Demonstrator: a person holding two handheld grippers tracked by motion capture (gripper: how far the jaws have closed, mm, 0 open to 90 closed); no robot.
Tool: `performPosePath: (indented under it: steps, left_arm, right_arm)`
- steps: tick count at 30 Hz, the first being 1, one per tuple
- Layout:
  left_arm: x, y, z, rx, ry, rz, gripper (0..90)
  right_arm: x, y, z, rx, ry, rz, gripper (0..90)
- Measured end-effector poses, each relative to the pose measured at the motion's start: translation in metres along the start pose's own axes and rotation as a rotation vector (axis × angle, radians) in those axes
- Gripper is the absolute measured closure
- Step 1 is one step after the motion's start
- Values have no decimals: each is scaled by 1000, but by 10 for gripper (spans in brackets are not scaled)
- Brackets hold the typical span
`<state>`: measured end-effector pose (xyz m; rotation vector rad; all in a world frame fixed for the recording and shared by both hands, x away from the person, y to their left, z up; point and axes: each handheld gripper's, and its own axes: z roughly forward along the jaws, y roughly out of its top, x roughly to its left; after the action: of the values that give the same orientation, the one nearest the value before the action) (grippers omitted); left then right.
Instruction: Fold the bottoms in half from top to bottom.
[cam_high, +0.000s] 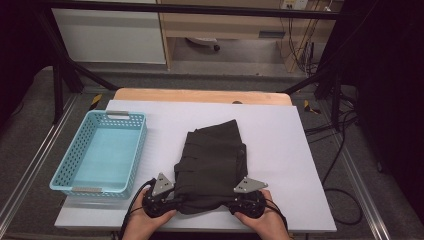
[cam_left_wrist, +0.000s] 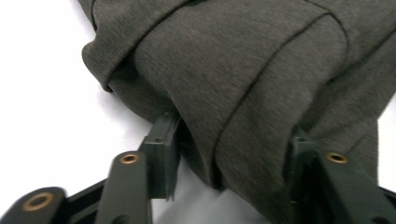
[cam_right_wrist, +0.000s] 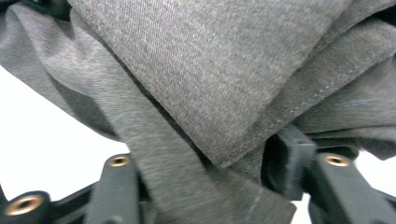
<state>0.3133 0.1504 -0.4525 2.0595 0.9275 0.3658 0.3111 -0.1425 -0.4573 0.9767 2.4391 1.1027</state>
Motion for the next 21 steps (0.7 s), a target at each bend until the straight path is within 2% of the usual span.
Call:
performPosePath:
  steps: [2,7,10,16,21]
  left_arm:
    - [1,0,3,-2,-7,2,504]
    - [2,1,7,2,-9,-2,692]
    - [0,2,5,10,-6,-1,753]
    - [-5,0,-5,14,15,8,774]
    - [-2,-4,-16,20,39,11,774]
  right_arm:
    - [0,0,0,-4,7,-7,574]
    - [0,0,0,-12,16,-13,644]
    - [-1,0,1,-13,21,-16,662]
    - [1,3,2,-12,29,-32,691]
    - [8,9,7,-14,49,-52,698]
